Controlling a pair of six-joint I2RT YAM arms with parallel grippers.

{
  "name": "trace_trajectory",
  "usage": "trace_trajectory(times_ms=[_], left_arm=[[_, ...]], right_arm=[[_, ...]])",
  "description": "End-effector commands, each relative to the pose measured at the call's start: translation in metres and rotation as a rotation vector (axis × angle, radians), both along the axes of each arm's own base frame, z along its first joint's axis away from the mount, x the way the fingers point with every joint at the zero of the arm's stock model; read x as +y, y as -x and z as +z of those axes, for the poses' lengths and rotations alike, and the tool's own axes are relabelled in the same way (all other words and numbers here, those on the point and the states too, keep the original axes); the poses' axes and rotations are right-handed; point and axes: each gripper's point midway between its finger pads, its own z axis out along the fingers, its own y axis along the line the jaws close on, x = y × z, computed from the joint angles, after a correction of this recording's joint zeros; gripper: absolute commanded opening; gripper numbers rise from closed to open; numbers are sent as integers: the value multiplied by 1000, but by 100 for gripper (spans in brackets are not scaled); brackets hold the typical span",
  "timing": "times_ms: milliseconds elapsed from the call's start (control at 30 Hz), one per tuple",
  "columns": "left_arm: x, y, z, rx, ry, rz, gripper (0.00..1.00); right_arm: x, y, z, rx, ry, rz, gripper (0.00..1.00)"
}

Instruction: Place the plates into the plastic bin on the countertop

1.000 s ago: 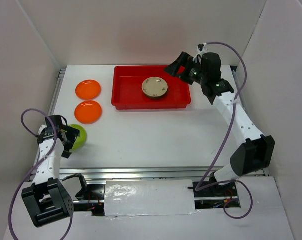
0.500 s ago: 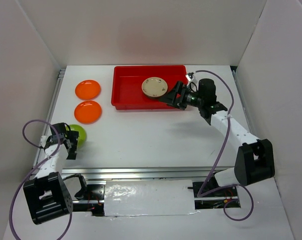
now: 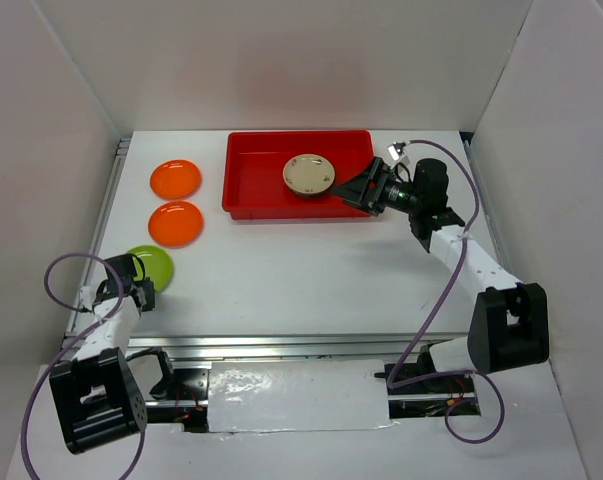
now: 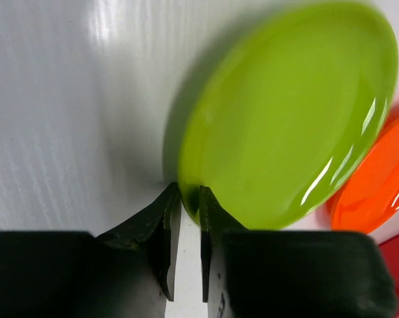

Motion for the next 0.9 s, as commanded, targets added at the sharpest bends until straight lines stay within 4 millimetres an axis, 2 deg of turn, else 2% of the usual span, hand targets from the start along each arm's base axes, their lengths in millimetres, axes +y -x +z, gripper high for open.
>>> trace_trajectory(times_ms=[0, 67, 100, 133, 200, 367, 400, 467, 500, 600, 633, 667, 700, 733, 767, 800, 833, 867], left_arm=[[2, 16, -6, 21, -8, 54, 26], [3, 19, -7, 19, -17, 61, 16], [3, 20, -7, 22, -18, 64, 14], [4, 20, -4, 22, -25, 63, 3], [6, 27, 1, 47, -38, 69, 0], [22, 28, 57, 14, -142, 88, 0], [28, 21, 81, -27, -177, 89, 0], [29, 14, 108, -78, -242, 24, 0], [29, 7, 129, -116, -278, -32, 0], [21, -34, 181, -305, -366, -185, 0], [5, -53, 196, -363, -375, -313, 0], [0, -73, 192, -340, -352, -373, 0], [-9, -97, 222, -412, -373, -436, 0], [-32, -128, 207, -379, -319, -595, 0], [-47, -152, 213, -406, -319, -670, 0], [-60, -178, 247, -475, -367, -764, 0], [-98, -207, 223, -443, -296, -900, 0], [-115, -225, 224, -457, -291, -968, 0]], right_arm=[[-2, 6, 25, -94, -29, 13, 100], [-4, 7, 26, -97, -29, 7, 100], [-6, 6, 27, -98, -28, 0, 100], [-7, 7, 27, -97, -28, -3, 100], [-8, 6, 27, -96, -27, -9, 100], [-10, 1, 22, -79, -23, -19, 100], [-11, 0, 22, -74, -26, -22, 100], [-12, -2, 21, -64, -28, -28, 100], [-15, -4, 21, -61, -26, -40, 100], [-23, -10, 19, -43, -12, -91, 100], [-26, -12, 16, -16, -5, -109, 100], [-30, -16, 15, -4, 1, -131, 100], [-34, -20, 13, 8, 5, -160, 100], [-40, -23, 10, 24, 8, -186, 100], [-43, -24, 10, 31, 7, -203, 100], [-48, -27, 9, 39, 10, -230, 100], [-54, -27, 6, 53, 13, -253, 100], [-58, -27, 6, 54, 18, -268, 100]])
